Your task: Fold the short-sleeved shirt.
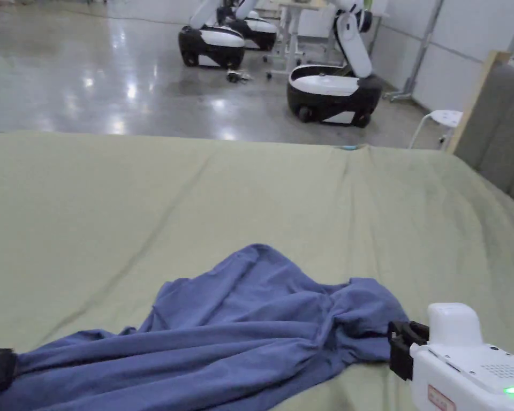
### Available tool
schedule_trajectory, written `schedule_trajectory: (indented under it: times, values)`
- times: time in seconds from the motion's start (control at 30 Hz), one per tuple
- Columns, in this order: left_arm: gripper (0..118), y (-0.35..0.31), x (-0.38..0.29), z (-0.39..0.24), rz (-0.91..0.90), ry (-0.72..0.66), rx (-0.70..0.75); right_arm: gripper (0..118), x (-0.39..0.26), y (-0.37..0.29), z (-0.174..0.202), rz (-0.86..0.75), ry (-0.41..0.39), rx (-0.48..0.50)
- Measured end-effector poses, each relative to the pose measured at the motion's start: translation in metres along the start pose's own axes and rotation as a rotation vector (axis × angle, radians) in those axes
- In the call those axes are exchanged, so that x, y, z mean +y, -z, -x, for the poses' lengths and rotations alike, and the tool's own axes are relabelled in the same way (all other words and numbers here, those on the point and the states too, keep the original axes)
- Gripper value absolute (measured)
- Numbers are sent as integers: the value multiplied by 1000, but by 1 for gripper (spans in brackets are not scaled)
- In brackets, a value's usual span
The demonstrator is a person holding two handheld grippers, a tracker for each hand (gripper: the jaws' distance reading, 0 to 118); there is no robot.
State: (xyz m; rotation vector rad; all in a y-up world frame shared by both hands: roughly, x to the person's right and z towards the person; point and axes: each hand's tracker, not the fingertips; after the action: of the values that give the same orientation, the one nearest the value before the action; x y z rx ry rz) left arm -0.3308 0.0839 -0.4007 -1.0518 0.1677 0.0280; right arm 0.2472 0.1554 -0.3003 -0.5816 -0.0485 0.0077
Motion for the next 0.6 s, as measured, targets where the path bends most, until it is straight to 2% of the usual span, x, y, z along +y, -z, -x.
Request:
schedule_trajectory:
  times: [0.1,0.13,0.17,0.23,0.27,0.3,0.33,0.37,0.4,0.53,0.6]
  values:
    - [38,-8,5,-11,-29,48,-39,3,5,12,-45,17,24,-89]
    - [12,-11,6,-15,-29,56,-52,3,7,19,-54,32,28,-99]
    - [7,-16,8,-20,-33,76,-25,3,11,30,-67,63,33,-102]
    - [5,-30,9,-26,-62,70,-46,5,16,54,-83,119,39,-105]
    - [5,-41,11,-27,-106,57,-47,10,17,67,-89,123,42,-104]
    - [4,-51,13,-28,-137,48,-48,28,18,78,-94,128,50,-98]
    - [4,-63,14,-29,-162,42,-58,65,19,92,-99,154,74,-63]
    - [4,-78,14,-32,-180,37,-69,94,19,108,-102,205,86,-54]
    - [4,-86,15,-34,-187,34,-78,106,19,120,-103,234,79,-43]
    - [4,-100,20,-41,-228,45,-65,107,14,155,-92,294,-9,22]
    - [4,-97,21,-44,-216,39,-66,106,11,165,-85,290,-47,7]
